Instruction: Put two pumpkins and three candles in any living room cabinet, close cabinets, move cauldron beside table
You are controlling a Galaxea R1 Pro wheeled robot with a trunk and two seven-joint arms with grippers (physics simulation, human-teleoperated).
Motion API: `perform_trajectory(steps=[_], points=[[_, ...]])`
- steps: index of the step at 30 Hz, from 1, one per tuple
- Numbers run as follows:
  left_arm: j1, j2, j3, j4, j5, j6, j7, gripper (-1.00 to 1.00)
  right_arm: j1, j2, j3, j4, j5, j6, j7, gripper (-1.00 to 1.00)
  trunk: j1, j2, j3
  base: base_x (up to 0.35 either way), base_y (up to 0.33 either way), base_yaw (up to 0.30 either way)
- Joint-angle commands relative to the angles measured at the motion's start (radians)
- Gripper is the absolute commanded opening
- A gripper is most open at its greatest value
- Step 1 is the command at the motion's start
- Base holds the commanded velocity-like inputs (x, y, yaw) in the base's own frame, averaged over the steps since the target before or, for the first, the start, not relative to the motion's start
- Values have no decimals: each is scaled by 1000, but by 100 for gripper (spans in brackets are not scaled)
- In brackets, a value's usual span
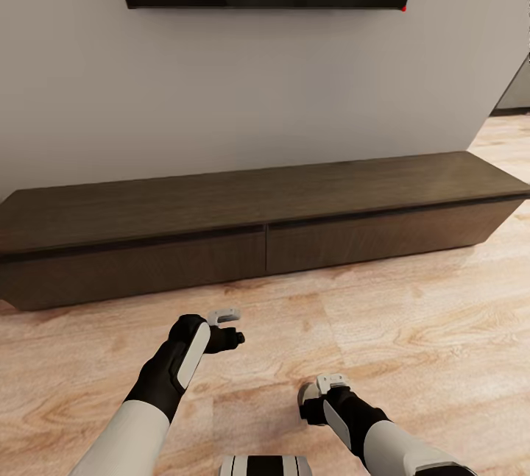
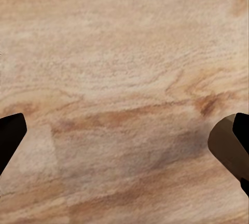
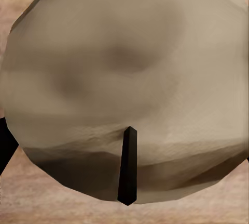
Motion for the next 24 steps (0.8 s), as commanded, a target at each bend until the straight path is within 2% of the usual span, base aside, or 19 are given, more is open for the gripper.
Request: perform_trajectory(steps=[1, 24], points=[[0, 0, -1, -1, 10, 3, 10, 100, 0, 0, 6, -2, -1, 7, -3, -100, 0, 0, 1, 0, 0, 0], [0, 4, 2, 0, 9, 14, 11, 100, 0, -1, 5, -2, 0, 8, -6, -100, 0, 0, 37, 0, 0, 0]])
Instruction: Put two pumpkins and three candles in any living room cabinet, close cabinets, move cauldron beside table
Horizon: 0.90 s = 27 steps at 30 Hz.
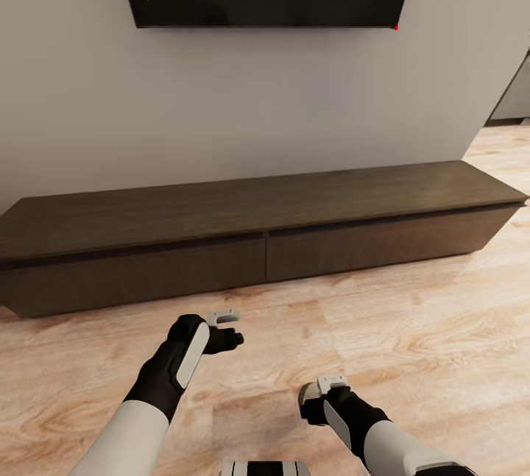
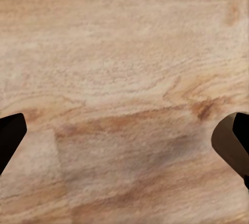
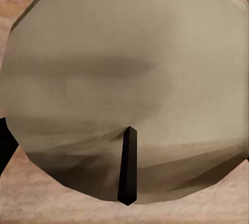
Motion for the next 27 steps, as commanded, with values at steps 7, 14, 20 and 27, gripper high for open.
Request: perform_trajectory(steps=[7, 14, 20, 27], points=[[0, 3, 2, 11, 10, 4, 9, 100, 0, -3, 5, -3, -1, 7, -3, -100, 0, 0, 10, 0, 0, 0], [0, 19, 52, 161, 6, -8, 19, 100, 0, -3, 8, -3, 2, 7, -9, -100, 0, 0, 22, 0, 0, 0], [0, 75, 58, 189, 4, -54, 17, 100, 0, -3, 7, -3, 1, 7, -11, -100, 0, 0, 31, 0, 0, 0], [0, 101, 58, 179, 7, -57, 9, 100, 0, -3, 8, -5, 0, 5, -10, -100, 0, 0, 42, 0, 0, 0]])
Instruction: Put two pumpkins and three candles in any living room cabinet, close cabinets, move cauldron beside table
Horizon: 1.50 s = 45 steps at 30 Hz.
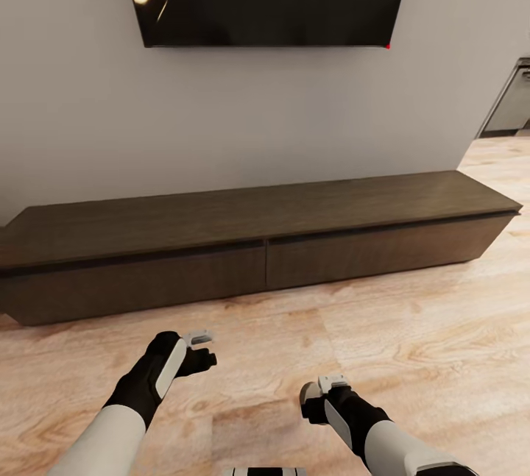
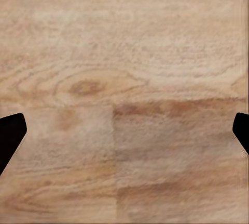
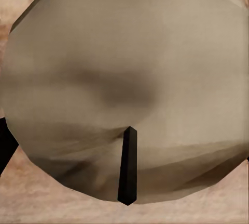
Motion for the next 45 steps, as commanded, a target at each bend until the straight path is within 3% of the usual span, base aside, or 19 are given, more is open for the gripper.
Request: perform_trajectory(steps=[1, 16, 22, 45], points=[[0, 1, -1, -3, 11, 3, 9, 100, 0, 0, 6, -3, -1, 7, -3, -100, 0, 0, 1, 0, 0, 0], [0, 5, -1, -7, 8, 8, 7, 100, 0, 0, 3, -5, -2, 5, -6, -100, 0, 0, 25, 0, 0, 0], [0, 49, -4, -4, 11, 9, 2, 100, 0, 1, 5, -5, -2, 6, -5, -100, 0, 0, 34, 0, 0, 0], [0, 38, -15, 31, 9, 8, 18, 100, 0, 1, 1, -5, -2, 7, -1, -100, 0, 0, 71, 0, 0, 0]])
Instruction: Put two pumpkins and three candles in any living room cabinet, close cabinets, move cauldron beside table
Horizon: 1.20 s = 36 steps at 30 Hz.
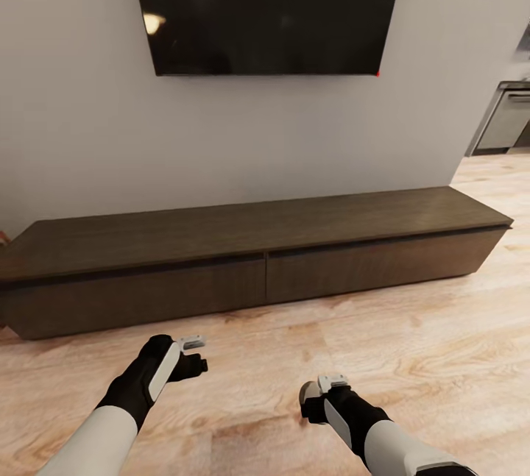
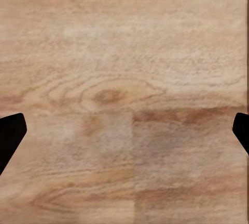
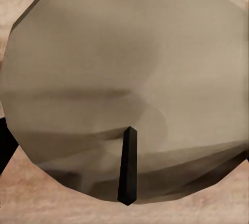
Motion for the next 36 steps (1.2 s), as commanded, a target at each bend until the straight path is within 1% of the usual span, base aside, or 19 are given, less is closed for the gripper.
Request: perform_trajectory(steps=[1, 8, 33, 36], points=[[0, -2, -2, -1, 10, 3, 9, 100, 0, 0, 6, -2, -1, 7, -3, -100, 0, 0, 1, 0, 0, 0], [0, -14, -3, 2, 7, 2, 9, 100, 0, 0, 7, -2, -1, 7, -3, -100, 0, 0, 12, 0, 0, 0], [0, -12, -1, 2, 6, 3, 3, 100, 0, 0, 11, -1, 1, 7, -5, -100, 0, 0, 52, 0, 0, 1], [0, -12, -1, 2, 6, 3, 3, 100, 0, 0, 12, -1, 1, 7, -5, -100, 0, 0, 53, 0, 0, 13]])
